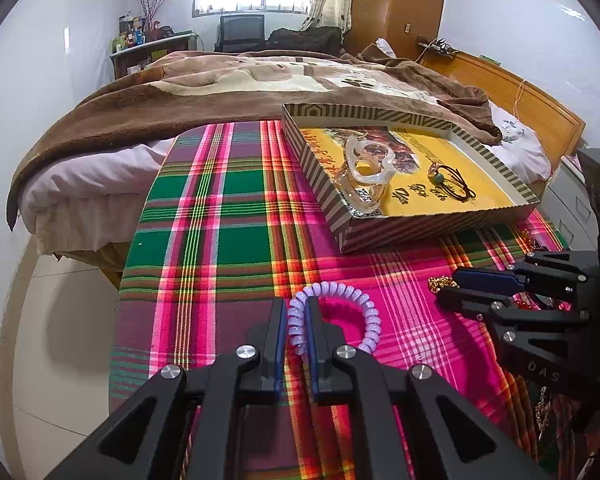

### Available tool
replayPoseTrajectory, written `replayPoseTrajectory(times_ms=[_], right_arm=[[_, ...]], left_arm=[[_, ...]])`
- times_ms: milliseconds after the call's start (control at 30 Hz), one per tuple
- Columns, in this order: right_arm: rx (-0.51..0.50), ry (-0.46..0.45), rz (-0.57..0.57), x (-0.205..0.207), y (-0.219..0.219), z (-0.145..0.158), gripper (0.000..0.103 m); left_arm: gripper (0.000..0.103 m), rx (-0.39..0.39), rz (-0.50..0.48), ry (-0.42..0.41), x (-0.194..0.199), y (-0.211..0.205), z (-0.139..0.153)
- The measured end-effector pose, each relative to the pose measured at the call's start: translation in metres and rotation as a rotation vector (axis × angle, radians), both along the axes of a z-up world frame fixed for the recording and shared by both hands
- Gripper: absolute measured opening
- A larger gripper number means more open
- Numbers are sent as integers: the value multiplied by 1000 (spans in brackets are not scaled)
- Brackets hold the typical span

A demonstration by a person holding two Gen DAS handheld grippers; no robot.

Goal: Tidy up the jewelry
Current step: 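Close the right gripper on the gold chain bracelet while the left gripper holds the coil, then carry the coil and gold chain into the yellow box and open both grippers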

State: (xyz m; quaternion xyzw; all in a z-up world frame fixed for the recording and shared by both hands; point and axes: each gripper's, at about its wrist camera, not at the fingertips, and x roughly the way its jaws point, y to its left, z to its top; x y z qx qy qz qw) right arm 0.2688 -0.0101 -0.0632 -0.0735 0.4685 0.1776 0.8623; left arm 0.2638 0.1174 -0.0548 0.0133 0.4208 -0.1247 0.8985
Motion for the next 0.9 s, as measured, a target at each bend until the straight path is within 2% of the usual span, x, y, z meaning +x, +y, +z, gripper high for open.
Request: replayPoseTrajectory(times_ms=[200, 267, 767, 900], right_arm=[[0, -4, 3, 0, 0, 2, 15], [7, -13, 5, -1, 0, 4, 11], [67, -50, 13, -7, -16, 23, 11], [117, -66, -4, -8, -28, 34, 11]], left_arm=[[9, -2, 0, 3, 1, -1, 0], [9, 1, 0, 2, 1, -3, 1], [9, -2, 7, -8, -2, -6, 10], [9, 3, 8, -11, -2, -6, 12]])
